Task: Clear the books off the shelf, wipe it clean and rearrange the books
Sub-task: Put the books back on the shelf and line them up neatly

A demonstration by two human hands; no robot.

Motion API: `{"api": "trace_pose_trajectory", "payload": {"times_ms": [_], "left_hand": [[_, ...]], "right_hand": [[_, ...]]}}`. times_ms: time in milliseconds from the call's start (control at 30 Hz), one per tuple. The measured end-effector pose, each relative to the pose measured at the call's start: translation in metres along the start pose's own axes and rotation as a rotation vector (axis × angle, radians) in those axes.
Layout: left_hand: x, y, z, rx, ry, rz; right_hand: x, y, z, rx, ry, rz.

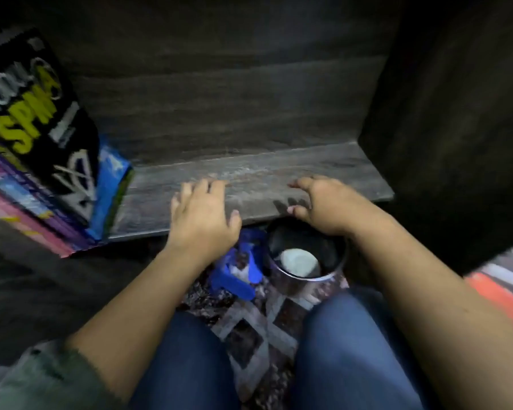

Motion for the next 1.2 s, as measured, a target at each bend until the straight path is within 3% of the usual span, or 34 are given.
{"api": "trace_pose_trajectory", "payload": {"times_ms": [167, 300, 433, 533, 667, 800, 933, 1067, 1200], "left_hand": [[-0.118, 0.044, 0.039, 0.365, 0.433, 0.036], [-0.203, 0.075, 0.088, 0.523, 0.701, -0.012], [-0.261, 0.116, 0.126, 0.618, 0.840, -0.188], [-0.292, 0.142, 0.149, 0.568, 0.987, -0.379], [-0.317, 0.174, 0.178, 0.381, 1.332, -0.643], [-0.319, 0.194, 0.178, 0.061, 1.543, -0.583], [-0.324, 0.201, 0.168, -0.179, 1.499, -0.802], [-0.322, 0.210, 0.172, -0.188, 1.504, -1.088], [-0.336, 0.209, 0.173, -0.149, 1.415, -1.064]], "right_hand": [[-0.067, 0.015, 0.125, -0.009, 0.161, -0.040], [-0.119, 0.061, 0.221, 0.025, 0.357, -0.110], [-0.159, 0.123, 0.295, 0.157, 0.567, -0.177], [-0.181, 0.164, 0.323, 0.207, 0.662, -0.195], [-0.209, 0.202, 0.330, 0.227, 0.720, -0.153], [-0.233, 0.232, 0.328, 0.216, 0.748, -0.084], [-0.251, 0.260, 0.333, 0.227, 0.769, 0.007], [-0.262, 0.268, 0.337, 0.237, 0.744, 0.069], [-0.269, 0.267, 0.339, 0.224, 0.694, 0.047]]}}
Point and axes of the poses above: each hand's wrist, its own z-axis away from the middle knuckle, its own y-axis out of the palm, x = y × z, the point moved 3 cm from there along -z, towards the middle knuckle, and after that the axes turned 15 degrees about -y, right-handed, at the moved point
